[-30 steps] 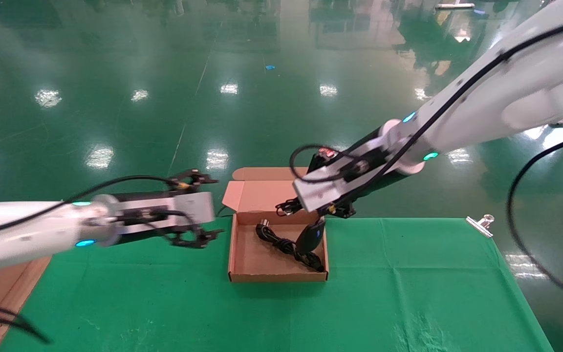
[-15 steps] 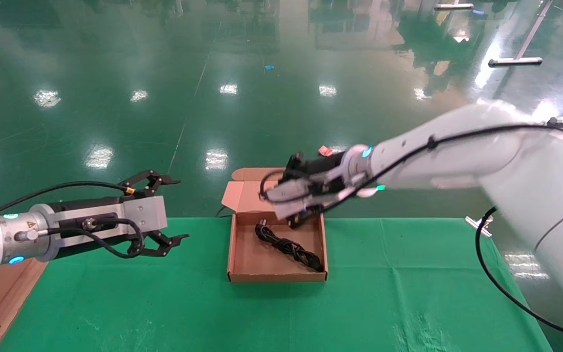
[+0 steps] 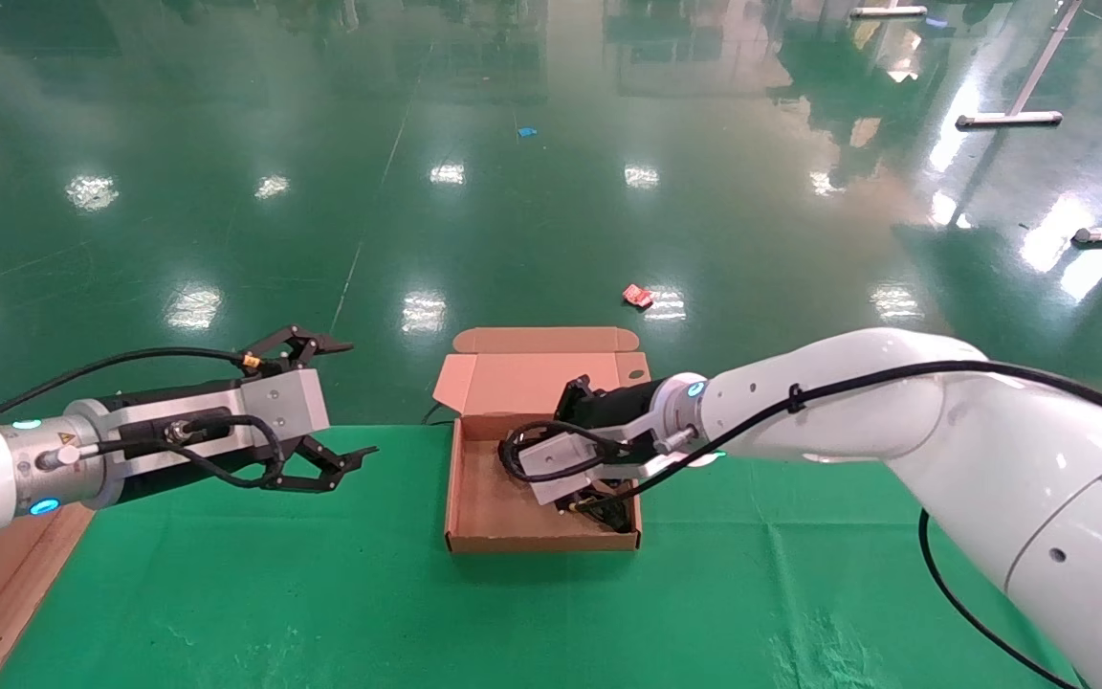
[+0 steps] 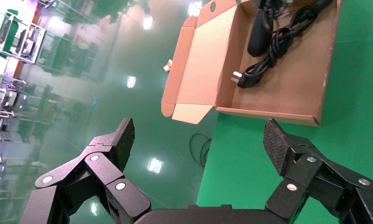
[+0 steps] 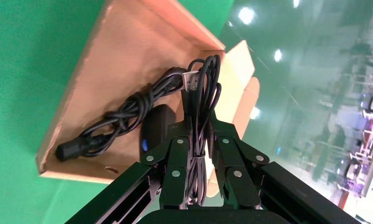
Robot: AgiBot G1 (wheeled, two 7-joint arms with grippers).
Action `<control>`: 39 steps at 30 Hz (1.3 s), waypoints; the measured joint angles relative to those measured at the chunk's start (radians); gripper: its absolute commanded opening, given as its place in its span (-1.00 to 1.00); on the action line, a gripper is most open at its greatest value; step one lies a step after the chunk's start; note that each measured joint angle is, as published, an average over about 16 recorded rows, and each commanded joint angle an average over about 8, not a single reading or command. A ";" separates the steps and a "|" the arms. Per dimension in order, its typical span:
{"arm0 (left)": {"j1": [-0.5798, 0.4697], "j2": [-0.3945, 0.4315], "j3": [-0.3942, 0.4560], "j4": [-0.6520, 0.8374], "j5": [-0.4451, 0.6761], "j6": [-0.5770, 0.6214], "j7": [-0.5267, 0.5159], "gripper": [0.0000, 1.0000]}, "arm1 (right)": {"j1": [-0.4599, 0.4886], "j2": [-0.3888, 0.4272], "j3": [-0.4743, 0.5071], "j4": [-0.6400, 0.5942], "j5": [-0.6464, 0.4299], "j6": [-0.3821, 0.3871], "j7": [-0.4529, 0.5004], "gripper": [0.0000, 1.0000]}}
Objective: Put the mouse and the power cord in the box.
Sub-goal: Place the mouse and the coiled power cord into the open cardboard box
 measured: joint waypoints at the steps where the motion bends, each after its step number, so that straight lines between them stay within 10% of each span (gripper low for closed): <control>1: 0.001 0.000 -0.001 0.001 -0.002 0.001 0.003 1.00 | -0.003 0.000 -0.005 0.002 0.005 0.007 0.004 0.48; 4: 0.002 0.000 -0.004 0.004 -0.007 0.003 0.009 1.00 | -0.009 0.000 -0.017 0.006 0.016 0.023 0.013 1.00; 39: 0.081 -0.008 -0.156 -0.010 -0.099 0.171 -0.042 1.00 | -0.098 0.110 0.125 0.106 0.128 -0.092 0.108 1.00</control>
